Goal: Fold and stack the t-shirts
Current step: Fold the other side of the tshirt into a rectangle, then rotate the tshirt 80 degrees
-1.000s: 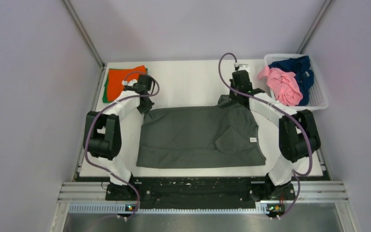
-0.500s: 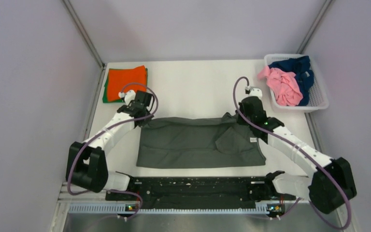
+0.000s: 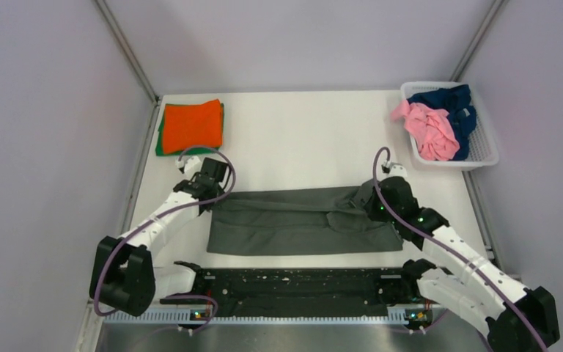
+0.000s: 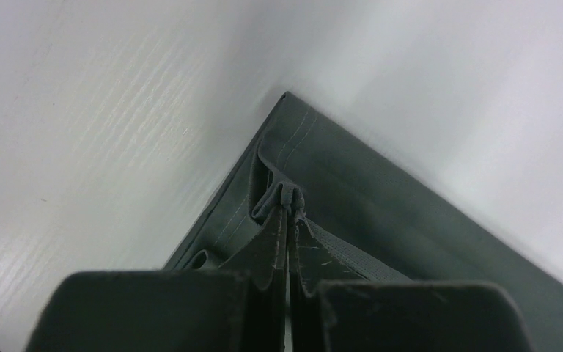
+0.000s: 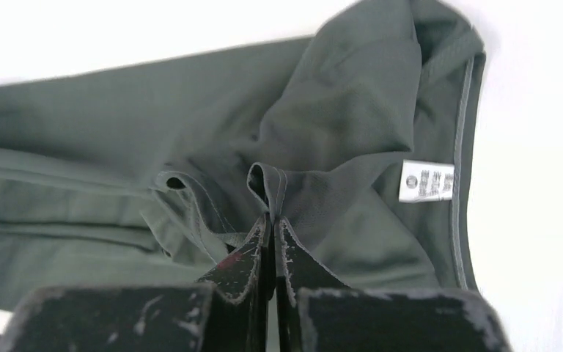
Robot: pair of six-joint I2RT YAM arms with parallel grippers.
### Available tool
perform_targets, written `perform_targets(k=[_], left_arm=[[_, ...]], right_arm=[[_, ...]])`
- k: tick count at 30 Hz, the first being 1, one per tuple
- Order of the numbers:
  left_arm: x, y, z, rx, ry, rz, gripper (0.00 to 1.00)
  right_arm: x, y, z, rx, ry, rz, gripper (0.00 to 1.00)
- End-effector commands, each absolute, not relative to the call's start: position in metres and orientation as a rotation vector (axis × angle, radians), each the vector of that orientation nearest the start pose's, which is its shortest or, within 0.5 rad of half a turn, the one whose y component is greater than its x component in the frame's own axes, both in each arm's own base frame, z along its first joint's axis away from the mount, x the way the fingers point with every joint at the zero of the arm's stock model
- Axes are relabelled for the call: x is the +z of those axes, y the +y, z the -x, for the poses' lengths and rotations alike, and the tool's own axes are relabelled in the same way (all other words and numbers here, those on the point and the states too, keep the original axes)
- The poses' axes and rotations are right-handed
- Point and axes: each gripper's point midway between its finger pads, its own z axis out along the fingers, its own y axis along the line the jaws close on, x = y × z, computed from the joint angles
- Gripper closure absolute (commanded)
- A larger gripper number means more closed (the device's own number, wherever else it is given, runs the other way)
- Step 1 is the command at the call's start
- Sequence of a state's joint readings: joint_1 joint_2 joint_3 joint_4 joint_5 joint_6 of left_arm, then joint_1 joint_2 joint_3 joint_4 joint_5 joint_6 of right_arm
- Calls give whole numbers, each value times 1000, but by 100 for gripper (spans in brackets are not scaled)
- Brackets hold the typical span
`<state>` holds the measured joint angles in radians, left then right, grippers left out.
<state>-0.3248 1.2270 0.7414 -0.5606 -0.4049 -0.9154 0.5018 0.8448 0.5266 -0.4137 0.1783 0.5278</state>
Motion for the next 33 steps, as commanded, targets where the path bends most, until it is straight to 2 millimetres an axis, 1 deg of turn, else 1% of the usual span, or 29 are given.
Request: perform_targets(k=[1, 2, 3, 4, 5, 6, 7, 8, 9, 11, 12, 13, 14, 16, 18, 20, 22, 23, 25, 27, 30, 31, 33], left_arm=[[73, -52, -276, 1, 2302, 863, 100], [72, -51, -273, 9, 2306, 864, 98], [72, -50, -272, 14, 2309, 865, 94], [70, -48, -268, 27, 2312, 874, 87], [70, -45, -264, 46, 2316, 884, 79], [71, -42, -260, 64, 2313, 895, 76], [73, -38, -257, 84, 2305, 912, 74], [76, -34, -253, 107, 2296, 926, 68], [79, -30, -249, 128, 2288, 932, 55], [95, -28, -250, 117, 2258, 934, 27], [103, -30, -252, 93, 2249, 929, 14], [111, -33, -255, 57, 2240, 917, 5], [120, -40, -259, 6, 2237, 894, 2], [134, -59, -271, -129, 2237, 818, 1], [140, -86, -284, -295, 2249, 714, 1], [136, -116, -293, -457, 2284, 618, 1], [125, -141, -296, -567, 2352, 555, 1], [116, -150, -296, -592, 2394, 536, 1], [96, -160, -293, -588, 2470, 514, 1], [76, -163, -287, -549, 2538, 505, 1], [50, -158, -273, -485, 2609, 530, 1], [42, -155, -267, -469, 2626, 543, 1], [32, -153, -257, -441, 2645, 577, 1]], right_arm=[[86, 119, -209, 394, 2372, -165, 89], [81, 120, -203, 411, 2393, -173, 80], [77, 122, -197, 438, 2416, -176, 74], [74, 125, -190, 466, 2439, -182, 70], [73, 128, -184, 499, 2456, -186, 70], [73, 130, -177, 527, 2468, -188, 69], [75, 134, -170, 578, 2476, -176, 66], [78, 137, -165, 615, 2472, -165, 61], [83, 139, -164, 642, 2452, -156, 54], [98, 140, -168, 671, 2389, -148, 39], [107, 141, -172, 678, 2356, -138, 30], [115, 143, -176, 687, 2329, -126, 17], [121, 145, -180, 690, 2303, -115, 3], [126, 148, -193, 695, 2253, -117, 1], [122, 153, -204, 701, 2248, -167, 1], [110, 158, -212, 710, 2279, -261, 1], [91, 161, -216, 701, 2326, -337, 1], [82, 157, -221, 660, 2337, -380, 1], [61, 149, -225, 572, 2382, -426, 1], [46, 140, -229, 507, 2404, -459, 1], [28, 131, -239, 454, 2418, -496, 1], [24, 129, -245, 455, 2416, -507, 1], [20, 127, -261, 465, 2408, -518, 1]])
